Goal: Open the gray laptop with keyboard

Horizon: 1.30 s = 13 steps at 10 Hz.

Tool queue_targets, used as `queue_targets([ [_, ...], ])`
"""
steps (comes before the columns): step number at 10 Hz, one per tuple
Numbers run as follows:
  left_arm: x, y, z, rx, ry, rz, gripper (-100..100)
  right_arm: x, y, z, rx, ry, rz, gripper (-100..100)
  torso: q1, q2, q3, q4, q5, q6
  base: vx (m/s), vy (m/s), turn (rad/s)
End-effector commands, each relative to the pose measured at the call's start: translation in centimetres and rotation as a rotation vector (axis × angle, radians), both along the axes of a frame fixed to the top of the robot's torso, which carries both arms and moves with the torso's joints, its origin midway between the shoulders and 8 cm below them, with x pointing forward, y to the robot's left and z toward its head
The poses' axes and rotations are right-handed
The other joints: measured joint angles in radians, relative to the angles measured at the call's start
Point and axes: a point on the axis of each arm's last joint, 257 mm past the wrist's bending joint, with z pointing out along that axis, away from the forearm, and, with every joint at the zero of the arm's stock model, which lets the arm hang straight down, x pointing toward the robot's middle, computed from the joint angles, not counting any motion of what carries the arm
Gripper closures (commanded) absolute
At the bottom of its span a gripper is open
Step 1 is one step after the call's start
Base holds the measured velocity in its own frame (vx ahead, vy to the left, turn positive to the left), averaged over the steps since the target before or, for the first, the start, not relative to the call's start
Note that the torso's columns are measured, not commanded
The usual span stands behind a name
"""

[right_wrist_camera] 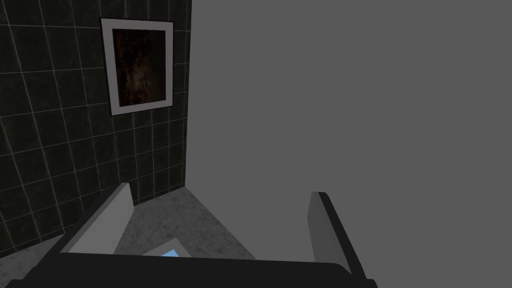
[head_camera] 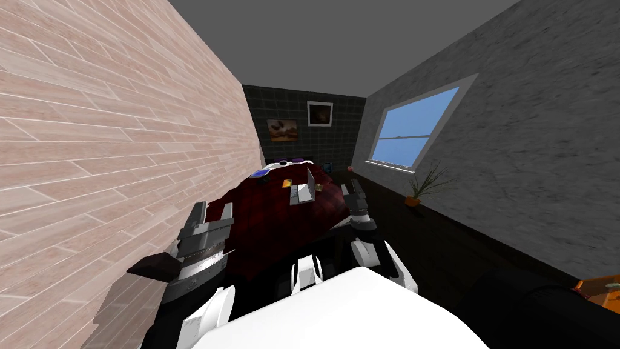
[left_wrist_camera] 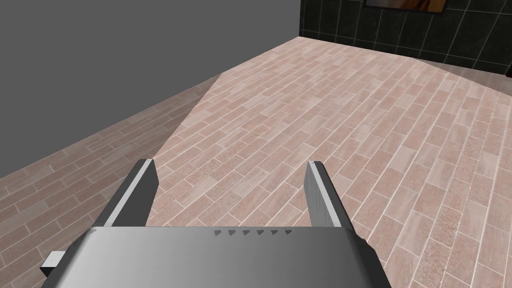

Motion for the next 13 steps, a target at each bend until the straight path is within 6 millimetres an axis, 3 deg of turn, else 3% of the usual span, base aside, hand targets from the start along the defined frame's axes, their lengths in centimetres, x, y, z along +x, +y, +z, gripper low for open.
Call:
queue_targets([
  [1, 0.0, 0.0, 0.0, 0.0, 0.0, 0.0, 0, 1.1, -1.7, -1.5, 0.056, 0.068, 0.038, -100, -0.001, 0.0, -0.001, 0.001, 0.0, 0.0, -0.031, 0.044, 0.12],
  [13, 0.0, 0.0, 0.0, 0.0, 0.0, 0.0, 0, 3.2, -8.3, -6.3, 0.384, 0.233, 0.128, -100, -0.001, 0.0, -0.002, 0.001, 0.0, 0.0, -0.019, 0.031, 0.097],
])
